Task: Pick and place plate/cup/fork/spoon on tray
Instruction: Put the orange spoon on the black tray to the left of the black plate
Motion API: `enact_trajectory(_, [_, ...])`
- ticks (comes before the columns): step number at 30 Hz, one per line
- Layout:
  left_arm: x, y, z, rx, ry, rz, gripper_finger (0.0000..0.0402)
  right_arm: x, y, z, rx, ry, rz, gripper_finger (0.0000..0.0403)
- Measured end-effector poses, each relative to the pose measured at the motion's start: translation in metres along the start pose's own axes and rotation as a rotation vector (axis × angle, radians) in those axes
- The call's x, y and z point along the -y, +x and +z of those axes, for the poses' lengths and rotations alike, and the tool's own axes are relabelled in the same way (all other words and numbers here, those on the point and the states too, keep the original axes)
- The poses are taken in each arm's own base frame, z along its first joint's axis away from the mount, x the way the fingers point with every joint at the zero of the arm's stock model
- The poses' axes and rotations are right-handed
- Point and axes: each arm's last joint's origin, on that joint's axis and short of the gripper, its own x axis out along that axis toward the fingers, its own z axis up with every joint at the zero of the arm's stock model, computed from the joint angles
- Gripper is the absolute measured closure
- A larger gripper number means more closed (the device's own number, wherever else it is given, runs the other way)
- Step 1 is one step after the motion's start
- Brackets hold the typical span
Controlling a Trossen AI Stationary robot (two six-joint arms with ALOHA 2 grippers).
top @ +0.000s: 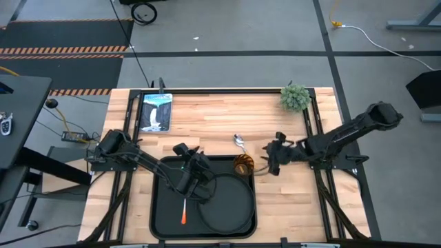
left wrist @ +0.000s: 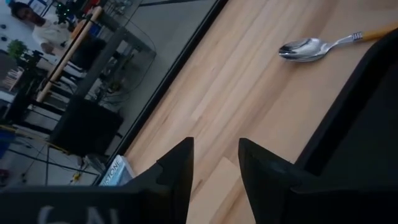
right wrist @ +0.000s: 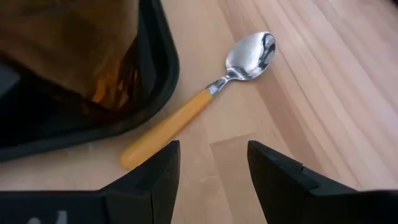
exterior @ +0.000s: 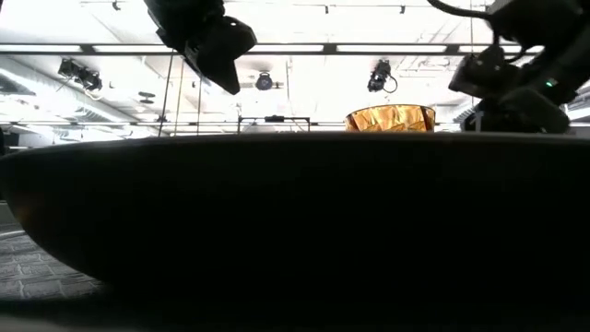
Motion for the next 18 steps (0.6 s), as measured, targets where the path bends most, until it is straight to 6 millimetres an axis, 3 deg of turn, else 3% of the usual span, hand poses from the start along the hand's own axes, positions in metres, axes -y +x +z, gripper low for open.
enact_trajectory(8, [0.0, 0.0, -0.001, -0.016, -0.035, -0.007, 0.0267, -0.028, 0.012, -0.018, -0.04, -0.07, 0.0, 0.0205])
enact_trajectory(18, [-0.002, 0.0, -0.002, -0.025, -0.017, 0.0, 0.0267, -0.053, 0.03, -0.027, -0.028, -0.031, -0.025, 0.0156])
